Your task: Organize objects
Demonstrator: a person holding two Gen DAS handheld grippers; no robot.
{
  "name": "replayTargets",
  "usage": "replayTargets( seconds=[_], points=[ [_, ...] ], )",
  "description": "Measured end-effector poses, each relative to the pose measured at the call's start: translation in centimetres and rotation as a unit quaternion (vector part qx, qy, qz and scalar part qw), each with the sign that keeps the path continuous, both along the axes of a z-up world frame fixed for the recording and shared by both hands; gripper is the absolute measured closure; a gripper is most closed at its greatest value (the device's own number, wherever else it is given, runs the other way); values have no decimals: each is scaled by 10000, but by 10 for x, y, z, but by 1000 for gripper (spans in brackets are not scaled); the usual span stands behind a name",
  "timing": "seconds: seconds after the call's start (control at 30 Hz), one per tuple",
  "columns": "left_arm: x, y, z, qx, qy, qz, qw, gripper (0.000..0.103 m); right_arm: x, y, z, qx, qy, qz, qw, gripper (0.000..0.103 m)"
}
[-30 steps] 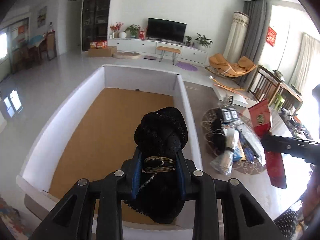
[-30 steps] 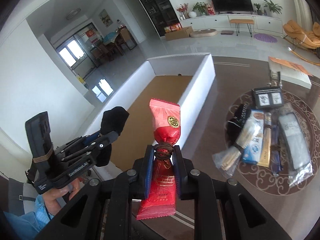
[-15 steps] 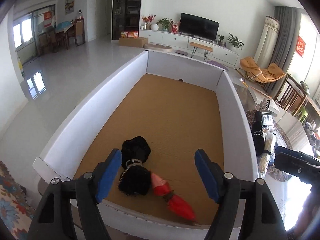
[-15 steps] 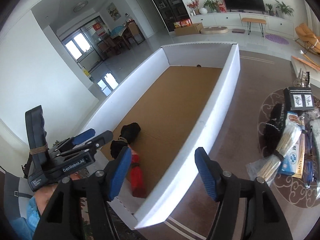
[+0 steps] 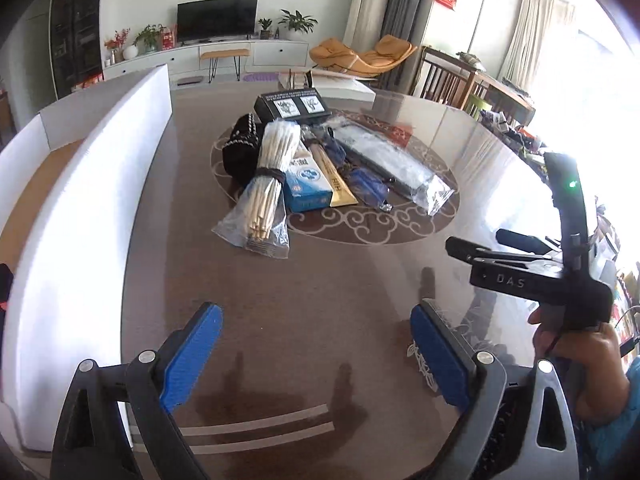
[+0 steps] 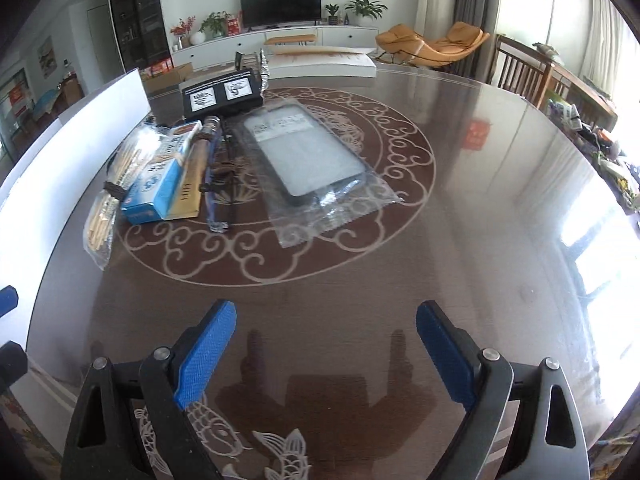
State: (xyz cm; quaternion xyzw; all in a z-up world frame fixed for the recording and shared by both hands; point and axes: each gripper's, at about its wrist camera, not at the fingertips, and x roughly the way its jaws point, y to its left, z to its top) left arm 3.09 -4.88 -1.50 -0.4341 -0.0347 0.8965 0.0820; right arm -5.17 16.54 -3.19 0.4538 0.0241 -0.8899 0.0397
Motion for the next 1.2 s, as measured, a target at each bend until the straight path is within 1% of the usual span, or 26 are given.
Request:
replayTargets(
  seconds=[0.1,0.17,0.23,0.3,0.4,0.43,0.5,0.67,0.8,1.2],
  points=[
    [-15,12,-17,-279,-30,15,9996,7,-1,13,-8,55,-19,-251,9997,11],
    [-23,18,-23,-340,-29,18,9994,7,-2,15,-10,22,-9,-343,9994,11],
    [-32,19,-27,-400,-31,60,9992,7,-1,15,-12,119,28,-386,9992,11],
    [-37,22,-28,-454,-15,67,9989,7,-2,14,-14,154,37,-412,9990,8],
    [-46,26,-33,-520,-95,70,9986,7,-4,18,-16,26,-23,-457,9990,5],
    [-48,27,-35,-569,-116,84,9983,7,-4,19,-17,25,-38,-489,9988,3],
    [-49,27,-37,-724,-109,164,9972,7,-5,19,-18,34,-85,-507,9987,0],
    [-48,23,-37,-708,-86,229,9972,6,-5,18,-18,34,-86,-503,9987,0],
    [-51,22,-39,-706,-155,239,9971,0,-5,18,-18,33,-87,-504,9987,0],
    [-52,22,-39,-715,-161,224,9971,0,-5,18,-18,31,-86,-504,9987,0]
  ],
)
